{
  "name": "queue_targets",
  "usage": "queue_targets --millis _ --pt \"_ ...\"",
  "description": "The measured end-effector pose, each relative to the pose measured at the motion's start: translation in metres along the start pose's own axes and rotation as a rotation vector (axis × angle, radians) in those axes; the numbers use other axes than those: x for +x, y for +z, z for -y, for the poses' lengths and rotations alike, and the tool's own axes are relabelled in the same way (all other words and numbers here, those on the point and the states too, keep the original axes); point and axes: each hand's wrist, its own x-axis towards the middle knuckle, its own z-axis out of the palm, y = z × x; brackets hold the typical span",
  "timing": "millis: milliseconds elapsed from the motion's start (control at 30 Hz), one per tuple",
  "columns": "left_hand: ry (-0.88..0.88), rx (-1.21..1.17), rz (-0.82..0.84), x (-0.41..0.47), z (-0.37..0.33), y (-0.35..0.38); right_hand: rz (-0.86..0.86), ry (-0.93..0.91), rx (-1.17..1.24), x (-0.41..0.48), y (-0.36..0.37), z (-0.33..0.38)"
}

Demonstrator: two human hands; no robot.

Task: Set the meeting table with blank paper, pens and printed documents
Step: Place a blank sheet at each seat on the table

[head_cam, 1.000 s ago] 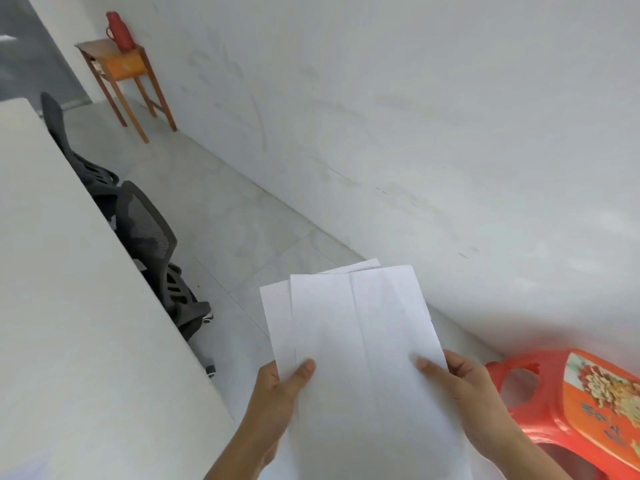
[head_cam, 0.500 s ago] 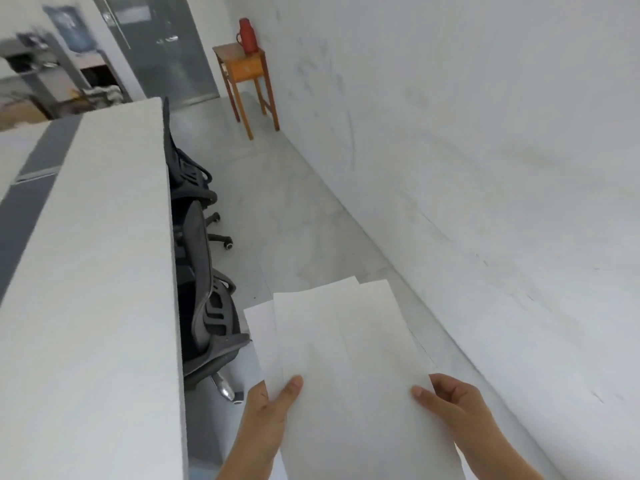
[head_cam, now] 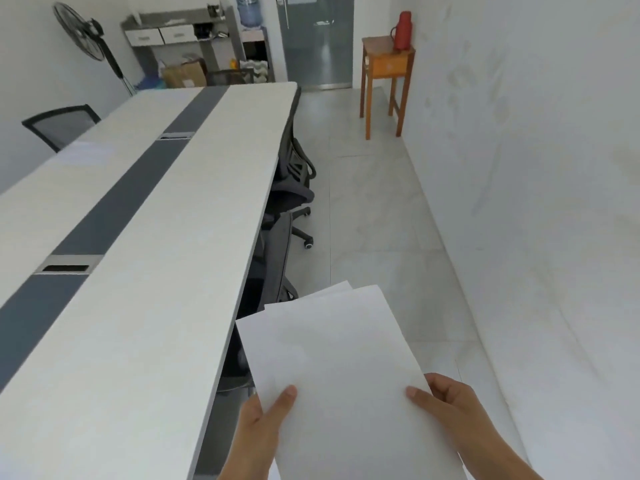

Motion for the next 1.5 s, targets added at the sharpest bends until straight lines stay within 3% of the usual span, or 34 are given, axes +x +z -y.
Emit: queue_targets --millis 333,467,933,1200,1300,1500 --pt "0.065 -0.034 0.119 0.135 -0.139 0.024 -0.040 -0.050 -0.011 0.149 0.045 0.111" --pt "0.039 -0.068 0.055 0.172 -0.157 0.022 0.030 -0.010 -0.043 0.201 0.064 0.136" --pt "0.060 -0.256 -0.555 0.310 -0.219 0.038 0.554 -0.045 -0.517 0.458 0.162 0.255" --pt "0.027 -0.549 -0.995 0.310 -0.208 0.041 0.911 -0.157 -0.745 0.546 0.266 0.283" --pt "0.031 -0.583 -1.147 0.291 -0.196 0.034 0.933 -0.263 -0.768 0.565 0.321 0.274" --pt "0.030 -0.573 -1.340 0.248 -0.177 0.005 0.750 -0.457 -0.974 0.585 0.426 0.245"
